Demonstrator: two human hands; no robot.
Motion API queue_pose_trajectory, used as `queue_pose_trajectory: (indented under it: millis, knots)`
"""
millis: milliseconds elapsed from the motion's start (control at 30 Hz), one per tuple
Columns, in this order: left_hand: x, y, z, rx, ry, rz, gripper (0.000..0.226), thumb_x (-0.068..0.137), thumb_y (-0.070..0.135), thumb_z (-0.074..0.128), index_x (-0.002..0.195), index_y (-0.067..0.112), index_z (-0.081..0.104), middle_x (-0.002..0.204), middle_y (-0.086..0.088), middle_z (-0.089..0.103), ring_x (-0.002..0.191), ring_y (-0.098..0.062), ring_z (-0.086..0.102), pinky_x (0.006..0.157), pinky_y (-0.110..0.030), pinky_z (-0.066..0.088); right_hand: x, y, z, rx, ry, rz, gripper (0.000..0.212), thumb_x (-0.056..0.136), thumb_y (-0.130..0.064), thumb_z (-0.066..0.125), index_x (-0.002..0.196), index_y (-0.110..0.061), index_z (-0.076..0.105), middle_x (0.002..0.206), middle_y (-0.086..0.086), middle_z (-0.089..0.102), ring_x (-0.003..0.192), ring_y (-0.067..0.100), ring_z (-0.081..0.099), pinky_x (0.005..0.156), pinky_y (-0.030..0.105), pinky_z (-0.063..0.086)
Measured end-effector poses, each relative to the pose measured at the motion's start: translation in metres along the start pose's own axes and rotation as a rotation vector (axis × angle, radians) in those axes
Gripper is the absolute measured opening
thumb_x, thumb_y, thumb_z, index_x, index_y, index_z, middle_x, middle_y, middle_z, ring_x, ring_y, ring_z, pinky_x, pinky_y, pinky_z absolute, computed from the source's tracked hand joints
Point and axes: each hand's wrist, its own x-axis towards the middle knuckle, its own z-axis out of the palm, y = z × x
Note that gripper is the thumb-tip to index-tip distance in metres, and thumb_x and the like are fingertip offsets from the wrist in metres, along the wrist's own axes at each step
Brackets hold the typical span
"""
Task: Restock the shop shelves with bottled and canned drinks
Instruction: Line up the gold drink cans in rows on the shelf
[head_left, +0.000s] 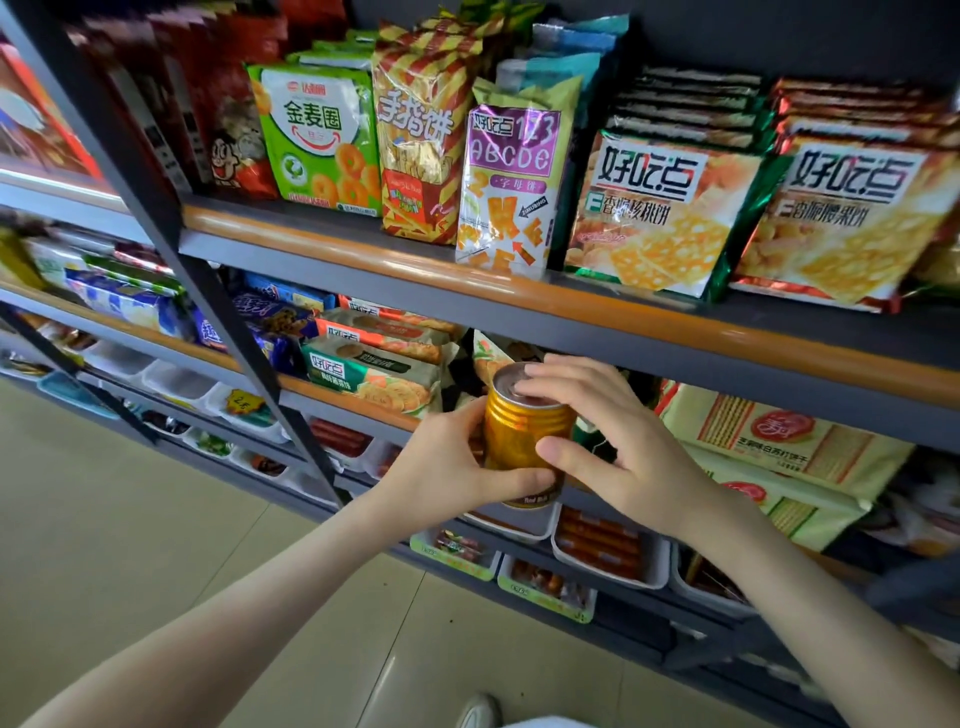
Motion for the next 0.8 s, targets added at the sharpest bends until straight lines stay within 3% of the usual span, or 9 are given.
queue_pose_trajectory:
  millis: [133, 200, 267, 367, 467, 533, 600, 667, 800]
  knots:
    - [0.001, 0.013, -0.006, -0.463, -0.017, -0.257, 0.063, 0.058, 0.049, 0.075, 0.109, 0.015, 0.062, 0.102, -0.007, 0.074, 0.094, -0.021, 0.071, 0.078, -0.031, 0.058, -0.007, -0.002, -0.004, -0.055, -0.038, -0.052, 0.069, 0.090, -0.055, 0.053, 0.149, -0.045, 0.018, 0.157, -0.021, 0.016, 0.148, 0.009, 0.012, 0.120, 0.030, 0.015]
    - [0.002, 0.023, -0.010, -0.680, -0.019, -0.359, 0.054, 0.069, 0.044, 0.071, 0.111, 0.012, 0.060, 0.104, -0.011, 0.073, 0.097, -0.025, 0.070, 0.077, -0.033, 0.059, -0.008, -0.002, -0.001, -0.091, -0.103, -0.060, 0.073, 0.090, -0.057, 0.052, 0.149, -0.049, 0.011, 0.158, -0.024, 0.008, 0.148, 0.007, 0.009, 0.119, 0.033, 0.015]
    - [0.001, 0.032, -0.012, -0.761, -0.036, -0.405, 0.047, 0.080, 0.048, 0.068, 0.111, 0.014, 0.060, 0.103, -0.011, 0.073, 0.097, -0.025, 0.070, 0.080, -0.035, 0.059, -0.005, -0.002, 0.003, -0.139, -0.056, -0.078, 0.066, 0.093, -0.048, 0.051, 0.150, -0.045, 0.016, 0.158, -0.020, 0.012, 0.146, 0.005, 0.014, 0.119, 0.027, 0.018]
    - [0.000, 0.045, -0.014, -0.793, -0.061, -0.457, 0.046, 0.075, 0.050, 0.058, 0.104, 0.016, 0.063, 0.093, -0.008, 0.074, 0.085, -0.021, 0.072, 0.071, -0.030, 0.060, 0.003, -0.004, 0.002, -0.222, 0.076, -0.112, 0.054, 0.097, -0.035, 0.049, 0.147, -0.027, 0.032, 0.150, -0.007, 0.034, 0.138, 0.010, 0.032, 0.114, 0.021, 0.024]
    - [0.007, 0.058, -0.024, -0.645, -0.079, -0.445, 0.063, 0.066, 0.055, 0.062, 0.110, 0.010, 0.062, 0.096, -0.010, 0.074, 0.086, -0.021, 0.072, 0.067, -0.028, 0.059, 0.009, -0.010, -0.011, -0.245, 0.084, -0.116, 0.049, 0.096, -0.037, 0.049, 0.142, -0.024, 0.038, 0.143, -0.006, 0.039, 0.133, 0.012, 0.036, 0.111, 0.015, 0.025]
    - [0.013, 0.070, -0.034, -0.516, -0.056, -0.415, 0.073, 0.060, 0.057, 0.065, 0.112, 0.006, 0.061, 0.093, -0.010, 0.075, 0.082, -0.020, 0.073, 0.065, -0.027, 0.058, 0.015, -0.022, -0.026, -0.176, 0.038, -0.075, 0.051, 0.094, -0.044, 0.050, 0.142, -0.031, 0.038, 0.142, -0.015, 0.037, 0.135, 0.002, 0.033, 0.108, 0.009, 0.023]
    - [0.018, 0.087, -0.046, -0.385, -0.032, -0.349, 0.067, 0.060, 0.057, 0.064, 0.107, 0.008, 0.063, 0.089, -0.008, 0.075, 0.079, -0.017, 0.073, 0.064, -0.025, 0.058, 0.025, -0.040, -0.044, -0.064, 0.030, -0.015, 0.054, 0.091, -0.050, 0.053, 0.141, -0.045, 0.032, 0.141, -0.026, 0.035, 0.132, -0.010, 0.031, 0.103, 0.004, 0.024]
    - [0.021, 0.110, -0.055, -0.231, 0.005, -0.229, 0.053, 0.068, 0.056, 0.064, 0.100, 0.014, 0.066, 0.086, -0.001, 0.074, 0.074, -0.010, 0.071, 0.064, -0.024, 0.057, 0.041, -0.063, -0.064, 0.045, 0.088, 0.033, 0.051, 0.092, -0.052, 0.054, 0.136, -0.054, 0.029, 0.136, -0.029, 0.038, 0.122, -0.014, 0.041, 0.095, 0.005, 0.036]
    - [0.028, 0.161, -0.074, 0.336, 0.271, 0.087, 0.046, 0.063, 0.066, 0.068, 0.077, 0.022, 0.062, 0.059, 0.012, 0.060, 0.055, 0.004, 0.054, 0.051, -0.013, 0.040, 0.075, -0.109, -0.105, 0.121, 0.179, 0.079, 0.058, 0.077, -0.060, 0.052, 0.132, -0.048, 0.038, 0.122, -0.023, 0.053, 0.102, -0.007, 0.057, 0.083, 0.016, 0.050]
